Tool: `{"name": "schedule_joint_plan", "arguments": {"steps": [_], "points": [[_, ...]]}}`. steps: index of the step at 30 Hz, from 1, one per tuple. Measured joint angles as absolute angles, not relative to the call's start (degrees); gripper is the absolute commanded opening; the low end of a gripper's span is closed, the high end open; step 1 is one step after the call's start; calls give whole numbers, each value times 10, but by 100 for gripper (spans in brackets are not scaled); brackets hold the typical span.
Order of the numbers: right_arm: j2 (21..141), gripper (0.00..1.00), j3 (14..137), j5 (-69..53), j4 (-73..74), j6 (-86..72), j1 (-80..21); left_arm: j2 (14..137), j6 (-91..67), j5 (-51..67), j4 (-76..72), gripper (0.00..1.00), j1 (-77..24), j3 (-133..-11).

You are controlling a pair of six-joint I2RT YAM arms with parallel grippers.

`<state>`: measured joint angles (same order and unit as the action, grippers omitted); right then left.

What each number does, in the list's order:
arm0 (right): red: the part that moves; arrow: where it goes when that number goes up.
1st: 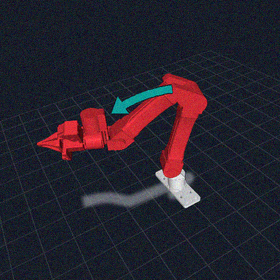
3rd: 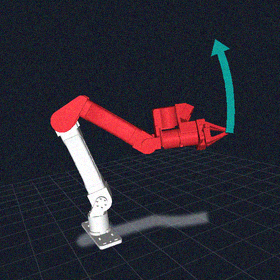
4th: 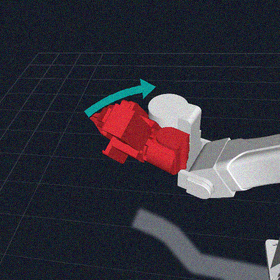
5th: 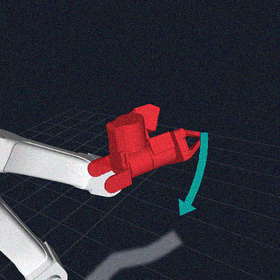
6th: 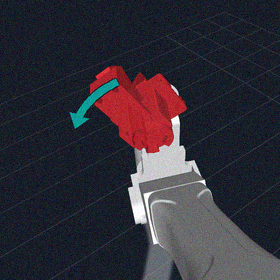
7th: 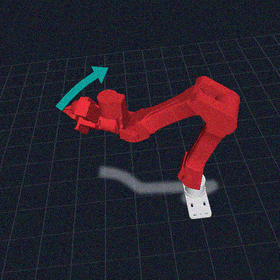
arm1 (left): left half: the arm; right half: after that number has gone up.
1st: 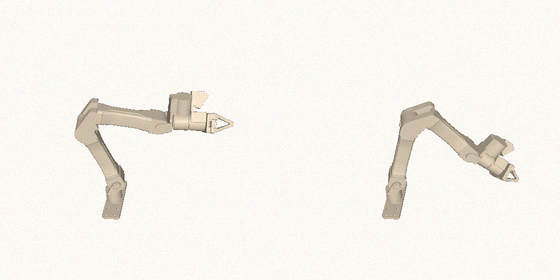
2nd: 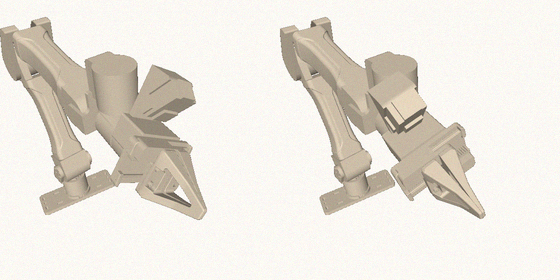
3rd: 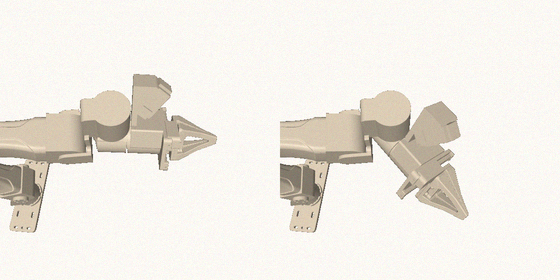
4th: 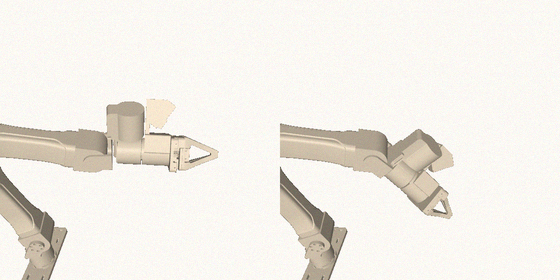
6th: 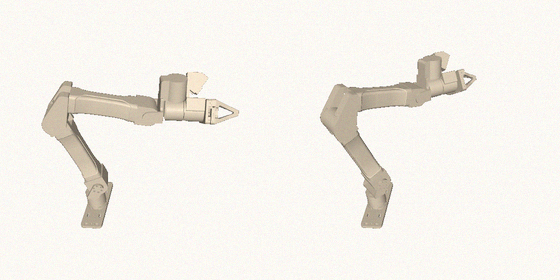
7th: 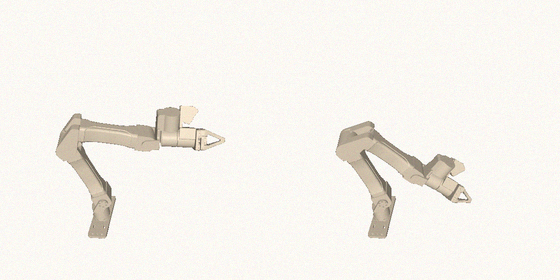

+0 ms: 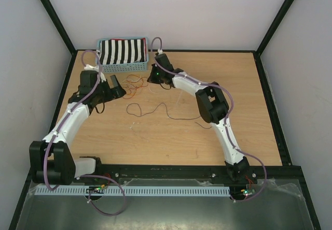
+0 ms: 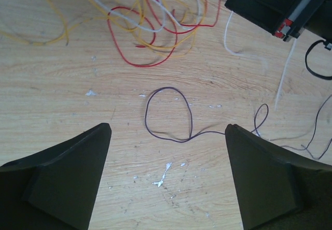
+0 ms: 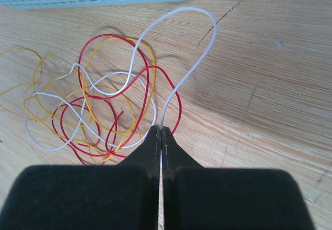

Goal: Zip-tie the wires
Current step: Untie the cable at the center of the board.

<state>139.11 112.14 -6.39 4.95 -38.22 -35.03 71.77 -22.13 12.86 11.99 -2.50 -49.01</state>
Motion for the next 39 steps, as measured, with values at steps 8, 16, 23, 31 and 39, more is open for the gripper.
{"name": "schedule_joint_plan", "arguments": {"steps": [8,16,23,31,39], "points": [[1301,0,1121,-55,81,-300,-350,736,-164,159,70,99,-39,-503],[1136,0,1135,-94,81,-222,-350,827,-114,164,2,99,-47,-535],[1082,0,1139,-144,109,-198,-350,912,-79,115,-61,95,-82,-571],[1063,0,1131,-190,146,-192,-350,1001,-61,71,-104,86,-108,-647],[945,0,1112,-164,166,-173,-350,1068,-67,-2,-114,64,-116,-682]]}}
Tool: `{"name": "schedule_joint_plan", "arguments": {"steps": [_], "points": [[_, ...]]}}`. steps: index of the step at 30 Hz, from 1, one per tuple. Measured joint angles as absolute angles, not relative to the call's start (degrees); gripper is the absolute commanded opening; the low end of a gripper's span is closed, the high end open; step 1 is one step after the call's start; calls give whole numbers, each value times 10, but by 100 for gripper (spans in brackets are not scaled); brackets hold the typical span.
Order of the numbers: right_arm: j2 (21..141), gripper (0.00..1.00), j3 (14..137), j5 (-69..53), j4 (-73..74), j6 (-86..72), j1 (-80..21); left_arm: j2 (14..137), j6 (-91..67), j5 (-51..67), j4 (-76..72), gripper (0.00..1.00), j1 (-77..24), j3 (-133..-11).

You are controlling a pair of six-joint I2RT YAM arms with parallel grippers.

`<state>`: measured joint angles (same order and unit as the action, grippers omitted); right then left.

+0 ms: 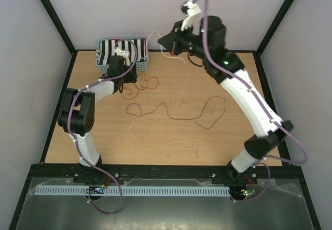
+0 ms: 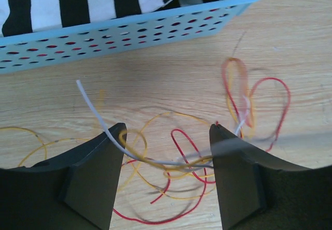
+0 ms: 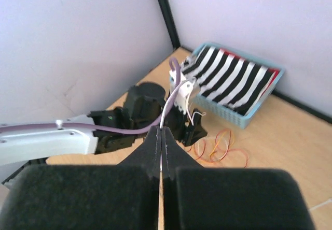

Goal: Zip-tie the wires
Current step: Untie the cable at the center of the board.

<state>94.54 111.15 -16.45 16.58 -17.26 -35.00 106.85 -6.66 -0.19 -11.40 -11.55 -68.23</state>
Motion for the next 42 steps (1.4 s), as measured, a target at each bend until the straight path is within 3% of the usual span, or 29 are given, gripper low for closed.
{"name": "schedule_joint_plan", "arguments": {"steps": [4,11,19,34,42], "points": [[858,0,1094,-130,162,-157,-350,1091,-73,-33,-113,54,-116,-694],[760,0,1047,-31,164,-121,-350,1101,-87,-72,-112,52,-110,-721],[709,0,1012,123,177,-70,-350,1101,-130,-43,-94,70,-48,-725],[675,0,1002,314,201,-8,-350,1101,-148,-15,-79,71,-4,-725],[658,0,1001,401,201,29,-350,1101,-163,0,-67,78,17,-722]]}}
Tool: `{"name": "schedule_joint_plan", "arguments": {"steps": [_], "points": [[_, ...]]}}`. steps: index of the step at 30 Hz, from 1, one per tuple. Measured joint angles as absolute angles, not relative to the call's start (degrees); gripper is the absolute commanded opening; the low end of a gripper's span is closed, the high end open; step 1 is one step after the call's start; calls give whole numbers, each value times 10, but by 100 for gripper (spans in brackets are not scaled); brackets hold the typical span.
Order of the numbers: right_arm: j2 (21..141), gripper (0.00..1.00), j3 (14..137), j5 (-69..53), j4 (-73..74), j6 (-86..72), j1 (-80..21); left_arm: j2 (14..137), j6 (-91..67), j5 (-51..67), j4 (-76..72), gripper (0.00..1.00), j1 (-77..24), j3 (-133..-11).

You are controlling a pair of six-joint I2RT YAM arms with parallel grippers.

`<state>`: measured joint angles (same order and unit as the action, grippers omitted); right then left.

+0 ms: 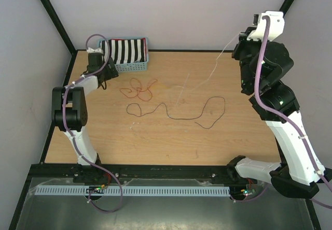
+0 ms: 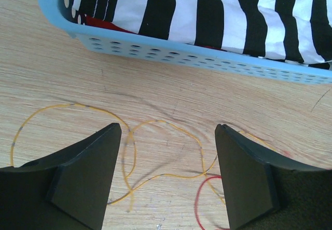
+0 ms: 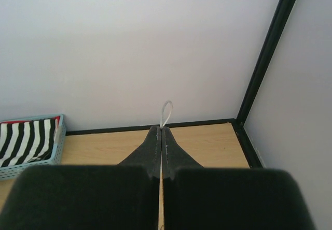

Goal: Zip-tie the wires
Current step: Untie the cable at the center of the board.

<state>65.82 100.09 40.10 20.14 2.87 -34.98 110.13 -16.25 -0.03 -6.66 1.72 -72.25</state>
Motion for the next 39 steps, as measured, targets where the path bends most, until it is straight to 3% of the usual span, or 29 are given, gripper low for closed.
{"name": "schedule_joint_plan", "arguments": {"steps": [12,23,30,39], "points": [[710,0,996,242,202,-8,-350,1052,-133,150,-101,92,1,-678],[773,0,1070,104,213,-46,-350,978,-44,350,-160,95,-159,-678],[741,0,1084,76,213,-62,-350,1016,-7,349,-113,96,-208,-677],[708,0,1075,75,211,-67,-350,1064,57,266,11,96,-256,-690]]}}
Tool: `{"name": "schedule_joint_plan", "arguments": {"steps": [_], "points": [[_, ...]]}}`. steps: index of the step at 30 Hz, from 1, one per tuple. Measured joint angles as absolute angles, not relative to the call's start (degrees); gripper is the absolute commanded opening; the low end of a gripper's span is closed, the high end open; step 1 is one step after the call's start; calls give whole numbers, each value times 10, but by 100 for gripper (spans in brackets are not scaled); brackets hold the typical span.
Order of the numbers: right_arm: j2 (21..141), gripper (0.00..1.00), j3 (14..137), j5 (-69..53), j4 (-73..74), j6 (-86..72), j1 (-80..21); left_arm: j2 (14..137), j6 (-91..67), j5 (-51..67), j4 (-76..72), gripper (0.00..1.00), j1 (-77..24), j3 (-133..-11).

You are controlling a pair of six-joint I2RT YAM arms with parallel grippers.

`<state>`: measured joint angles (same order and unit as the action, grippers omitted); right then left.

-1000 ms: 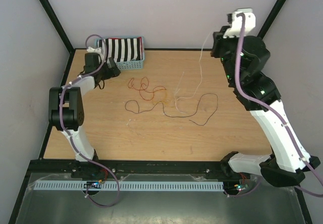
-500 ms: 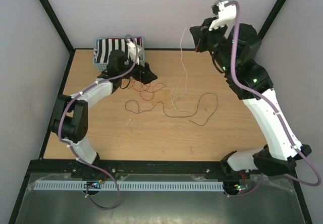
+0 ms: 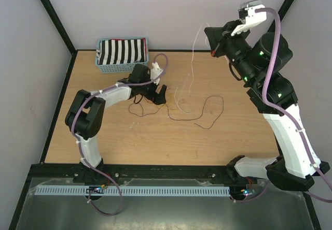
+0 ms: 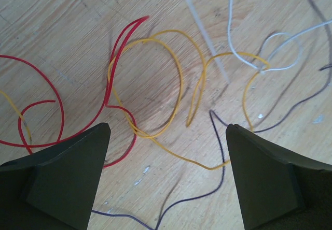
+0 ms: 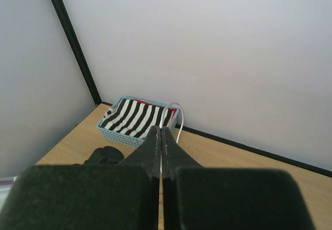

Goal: Zip-tie the wires
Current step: Untie the cable at the center of the board.

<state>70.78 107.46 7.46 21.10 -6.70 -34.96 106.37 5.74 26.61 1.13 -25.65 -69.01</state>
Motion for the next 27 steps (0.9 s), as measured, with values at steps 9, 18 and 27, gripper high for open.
{"name": "schedule_joint_plan", "arguments": {"steps": [9,18,27], "points": [[706,0,1058,76,211,-69,-350,1133,93,185,73,93,-279,-748],[701,0,1053,79,211,-68,-350,1183,112,109,103,66,-290,-804],[697,0,1044,99,211,-60,-350,1202,116,76,108,23,-293,-827]]}}
